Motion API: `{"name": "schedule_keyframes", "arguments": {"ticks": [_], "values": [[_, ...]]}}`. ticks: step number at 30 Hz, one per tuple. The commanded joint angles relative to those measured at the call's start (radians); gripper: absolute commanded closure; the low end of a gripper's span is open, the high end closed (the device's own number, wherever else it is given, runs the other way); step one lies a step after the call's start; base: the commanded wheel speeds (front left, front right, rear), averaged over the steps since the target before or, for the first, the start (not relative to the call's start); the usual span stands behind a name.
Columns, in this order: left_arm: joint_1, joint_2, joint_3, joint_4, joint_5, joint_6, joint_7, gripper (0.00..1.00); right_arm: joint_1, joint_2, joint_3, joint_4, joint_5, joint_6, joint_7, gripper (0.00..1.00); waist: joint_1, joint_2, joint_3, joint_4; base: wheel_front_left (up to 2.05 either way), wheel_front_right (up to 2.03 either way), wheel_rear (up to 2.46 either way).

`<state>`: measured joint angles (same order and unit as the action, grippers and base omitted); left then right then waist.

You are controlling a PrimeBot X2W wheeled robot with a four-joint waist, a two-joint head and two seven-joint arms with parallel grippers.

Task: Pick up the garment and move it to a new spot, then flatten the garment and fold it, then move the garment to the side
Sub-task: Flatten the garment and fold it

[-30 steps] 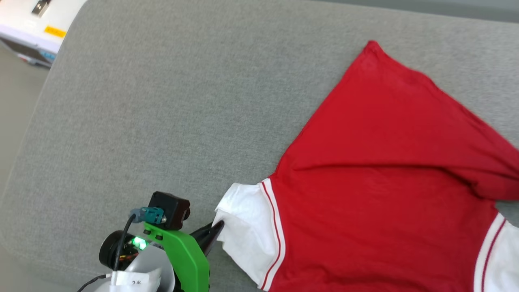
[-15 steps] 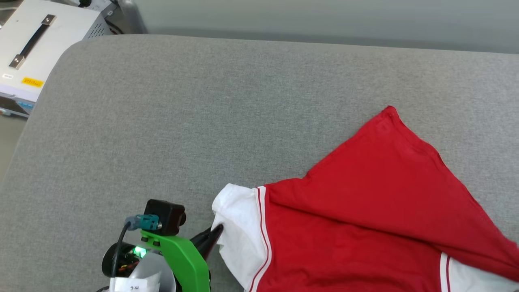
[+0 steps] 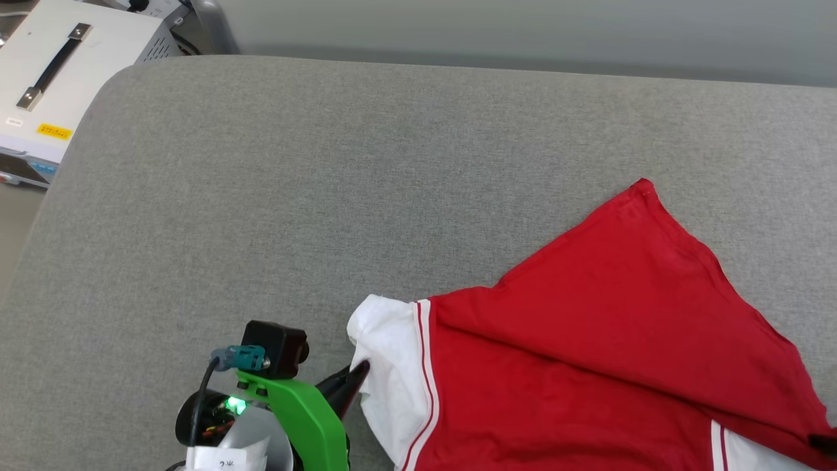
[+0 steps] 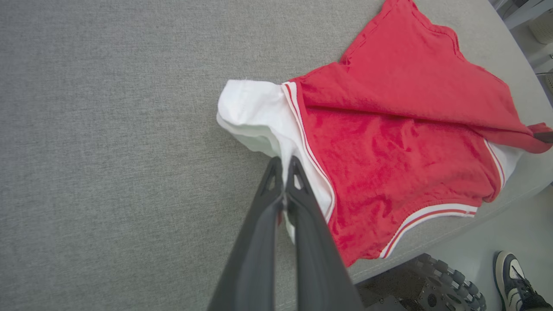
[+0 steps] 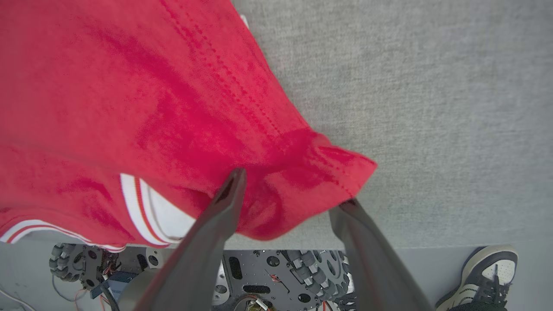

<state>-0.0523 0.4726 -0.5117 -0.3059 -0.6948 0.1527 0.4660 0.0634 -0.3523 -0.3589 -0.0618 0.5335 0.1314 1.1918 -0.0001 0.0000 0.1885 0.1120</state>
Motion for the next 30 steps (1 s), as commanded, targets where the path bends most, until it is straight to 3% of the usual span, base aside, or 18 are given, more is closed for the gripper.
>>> {"name": "schedule_keyframes", "arguments": {"ticks": [1, 10, 15, 18, 30], "values": [[-0.013, 0.004, 0.000, -0.005, -0.001, -0.004, -0.002, 1.00, -0.015, -0.020, 0.006, -0.025, 0.012, -0.001, 0.002, 0.00, 0.0001, 0.0000, 0.003, 0.006, 0.00, 0.00, 0.00], [-0.028, 0.001, -0.012, -0.030, 0.011, -0.009, -0.008, 1.00, -0.168, -0.084, 0.049, -0.183, 0.081, -0.001, 0.109, 0.00, 0.0001, 0.0000, 0.057, 0.059, 0.00, 0.00, 0.00], [-0.043, -0.005, -0.021, -0.035, 0.020, -0.014, -0.013, 1.00, -0.304, -0.094, 0.097, -0.209, 0.071, -0.001, 0.167, 0.00, 0.0001, 0.0000, 0.103, 0.101, 0.00, 0.00, 0.00], [-0.064, -0.018, -0.032, -0.043, 0.026, -0.024, -0.023, 1.00, -0.438, -0.100, 0.146, -0.158, 0.041, -0.001, 0.205, 0.00, 0.0001, 0.0000, 0.162, 0.157, 0.00, 0.00, 0.00], [-0.104, -0.063, -0.055, -0.028, 0.021, -0.058, -0.066, 1.00, -0.654, -0.131, 0.233, 0.055, -0.061, -0.001, 0.201, 0.00, 0.0001, 0.0000, 0.263, 0.261, 0.00, 0.00, 0.00]]}}
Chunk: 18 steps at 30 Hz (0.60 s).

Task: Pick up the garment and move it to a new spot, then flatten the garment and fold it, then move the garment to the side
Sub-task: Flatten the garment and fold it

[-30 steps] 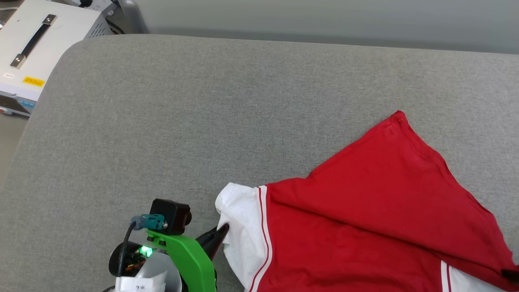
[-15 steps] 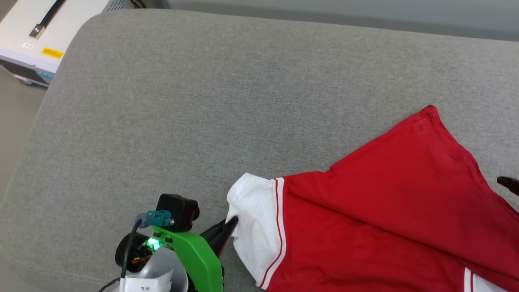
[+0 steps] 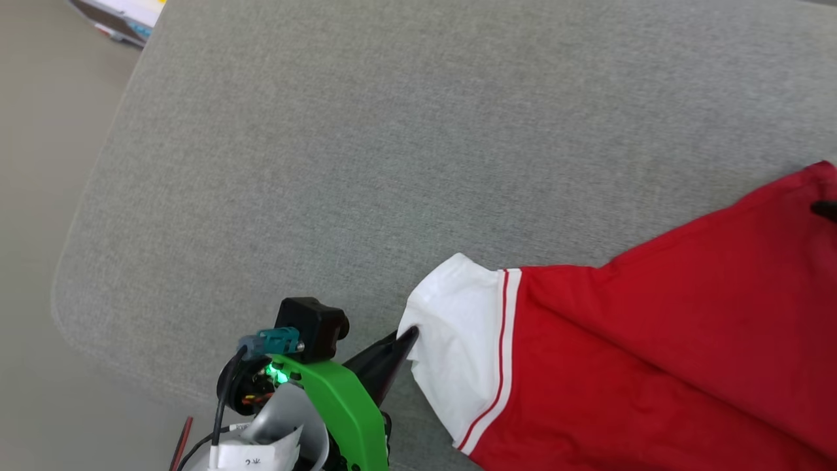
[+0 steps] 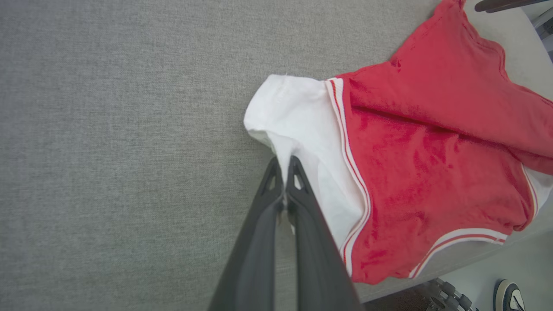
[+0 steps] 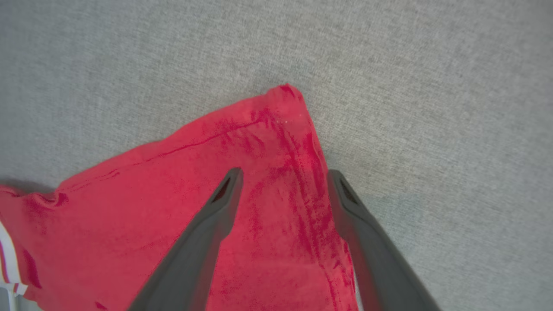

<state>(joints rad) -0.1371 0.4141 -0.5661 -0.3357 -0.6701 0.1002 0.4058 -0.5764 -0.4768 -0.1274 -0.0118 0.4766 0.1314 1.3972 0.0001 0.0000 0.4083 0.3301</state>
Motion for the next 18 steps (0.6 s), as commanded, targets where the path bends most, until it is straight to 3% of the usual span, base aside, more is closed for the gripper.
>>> {"name": "schedule_keyframes", "arguments": {"ticks": [1, 13, 14, 15, 16, 18], "values": [[-0.021, -0.007, -0.001, 0.004, -0.004, -0.007, -0.009, 1.00, -0.022, -0.010, 0.006, 0.019, -0.008, -0.001, -0.007, 0.00, -0.0001, 0.0000, 0.048, 0.048, 0.00, 0.00, 0.00], [-0.038, -0.023, -0.015, 0.033, -0.004, -0.021, -0.026, 1.00, 0.005, -0.049, 0.079, 0.132, -0.016, -0.001, -0.031, 0.00, -0.0001, 0.0000, 0.063, 0.073, 0.00, 0.00, 0.00], [-0.039, -0.022, -0.016, 0.035, -0.005, -0.021, -0.026, 1.00, 0.012, -0.050, 0.083, 0.139, -0.014, -0.001, -0.033, 0.45, -0.0001, 0.0000, 0.061, 0.073, 0.00, 0.00, 0.00], [-0.039, -0.022, -0.016, 0.036, -0.005, -0.020, -0.026, 1.00, 0.017, -0.051, 0.087, 0.145, -0.012, -0.001, -0.034, 0.76, -0.0001, 0.0000, 0.060, 0.073, 0.00, 0.00, 0.00], [-0.039, -0.021, -0.016, 0.037, -0.005, -0.020, -0.025, 1.00, 0.023, -0.053, 0.092, 0.149, -0.009, -0.001, -0.038, 1.00, -0.0001, 0.0000, 0.058, 0.073, 0.00, 0.00, 0.00], [-0.039, -0.019, -0.015, 0.037, -0.005, -0.017, -0.023, 1.00, 0.029, -0.053, 0.095, 0.155, -0.003, -0.001, -0.049, 1.00, -0.0001, 0.0000, 0.053, 0.071, 0.00, 0.00, 0.00]]}}
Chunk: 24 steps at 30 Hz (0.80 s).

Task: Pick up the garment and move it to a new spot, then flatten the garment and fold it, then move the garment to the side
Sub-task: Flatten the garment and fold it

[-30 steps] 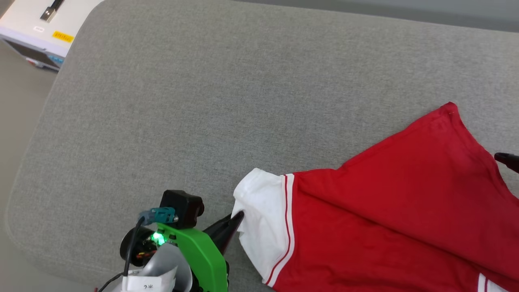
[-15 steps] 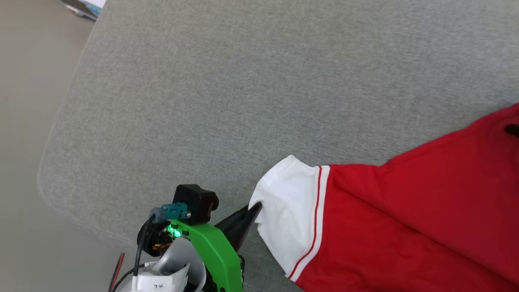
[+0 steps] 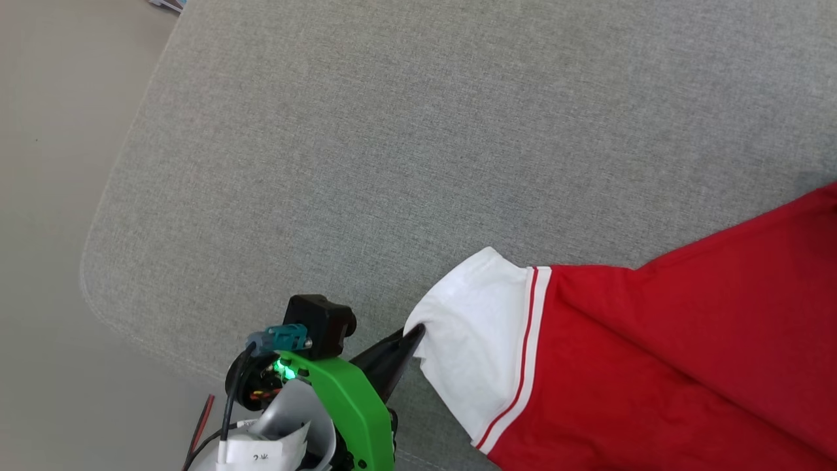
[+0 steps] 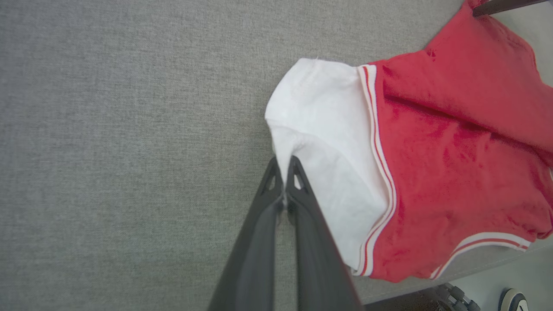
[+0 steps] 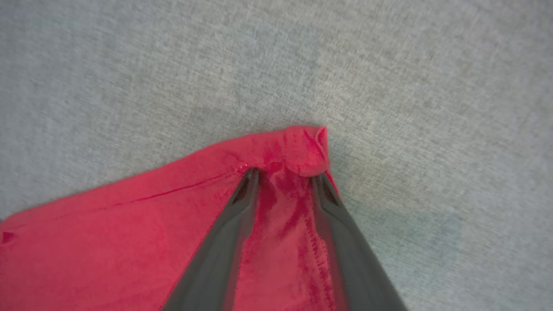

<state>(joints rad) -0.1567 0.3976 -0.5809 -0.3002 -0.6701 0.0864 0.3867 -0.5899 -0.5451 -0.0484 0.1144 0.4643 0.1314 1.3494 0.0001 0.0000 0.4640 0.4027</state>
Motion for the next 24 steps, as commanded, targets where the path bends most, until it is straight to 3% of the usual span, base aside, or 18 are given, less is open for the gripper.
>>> {"name": "schedule_keyframes", "arguments": {"ticks": [1, 10, 24], "values": [[-0.019, -0.002, 0.000, 0.001, -0.005, -0.002, -0.003, 1.00, 0.043, 0.017, 0.014, 0.033, 0.012, -0.001, -0.011, 1.00, -0.0001, 0.0000, -0.004, -0.002, 0.00, 0.00, 0.00], [-0.012, 0.011, 0.011, 0.005, -0.008, 0.009, -0.003, 1.00, 0.022, 0.028, 0.011, 0.061, 0.042, -0.001, -0.148, 1.00, -0.0001, 0.0000, -0.071, -0.034, 0.00, 0.00, 0.00], [-0.011, 0.064, 0.084, -0.034, -0.010, 0.041, -0.021, 1.00, 0.017, 0.003, 0.010, -0.005, 0.132, -0.001, -0.306, 1.00, -0.0001, 0.0000, -0.239, -0.151, 0.00, 0.00, 0.00]]}}
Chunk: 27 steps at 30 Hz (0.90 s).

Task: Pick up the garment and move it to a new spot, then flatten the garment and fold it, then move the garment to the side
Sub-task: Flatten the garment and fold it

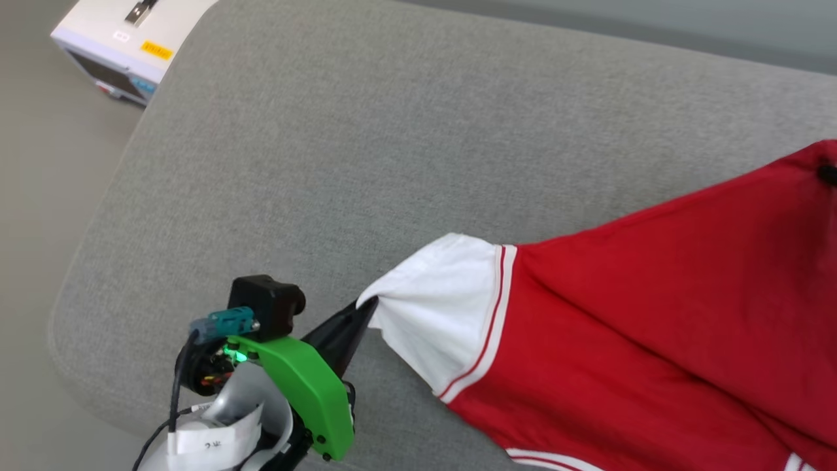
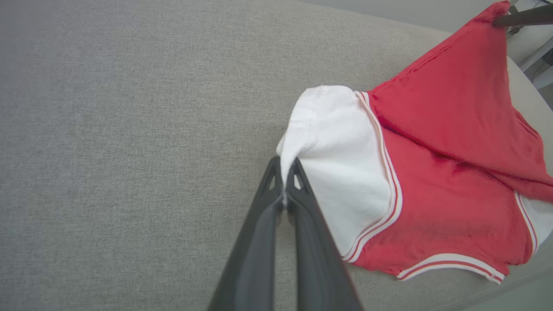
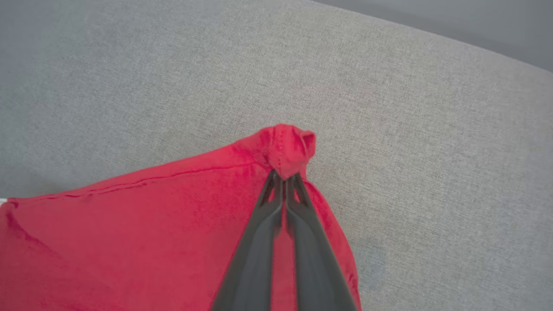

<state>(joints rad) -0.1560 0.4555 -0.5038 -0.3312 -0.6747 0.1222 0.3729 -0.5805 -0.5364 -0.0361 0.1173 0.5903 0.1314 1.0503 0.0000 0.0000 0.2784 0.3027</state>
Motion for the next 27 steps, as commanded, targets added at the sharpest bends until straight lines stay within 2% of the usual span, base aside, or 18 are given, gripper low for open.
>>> {"name": "schedule_keyframes", "arguments": {"ticks": [1, 15, 27], "values": [[-0.016, 0.007, 0.015, -0.006, -0.005, 0.008, -0.011, 1.00, 0.012, -0.009, -0.006, -0.020, 0.012, -0.001, -0.014, 1.00, 0.0000, 0.0000, -0.066, -0.061, 0.00, 0.00, 0.00], [-0.155, 0.055, 0.120, -0.060, 0.016, 0.025, -0.017, 1.00, 0.058, -0.012, -0.094, -0.205, 0.055, -0.001, -0.076, 1.00, 0.0000, 0.0000, -0.160, -0.186, 0.00, 0.00, 0.00], [-0.349, 0.076, 0.196, -0.103, 0.088, 0.028, -0.070, 1.00, 0.042, -0.033, -0.106, -0.287, 0.106, -0.001, -0.190, 1.00, 0.0000, 0.0000, -0.185, -0.268, 0.00, 0.00, 0.00]]}}
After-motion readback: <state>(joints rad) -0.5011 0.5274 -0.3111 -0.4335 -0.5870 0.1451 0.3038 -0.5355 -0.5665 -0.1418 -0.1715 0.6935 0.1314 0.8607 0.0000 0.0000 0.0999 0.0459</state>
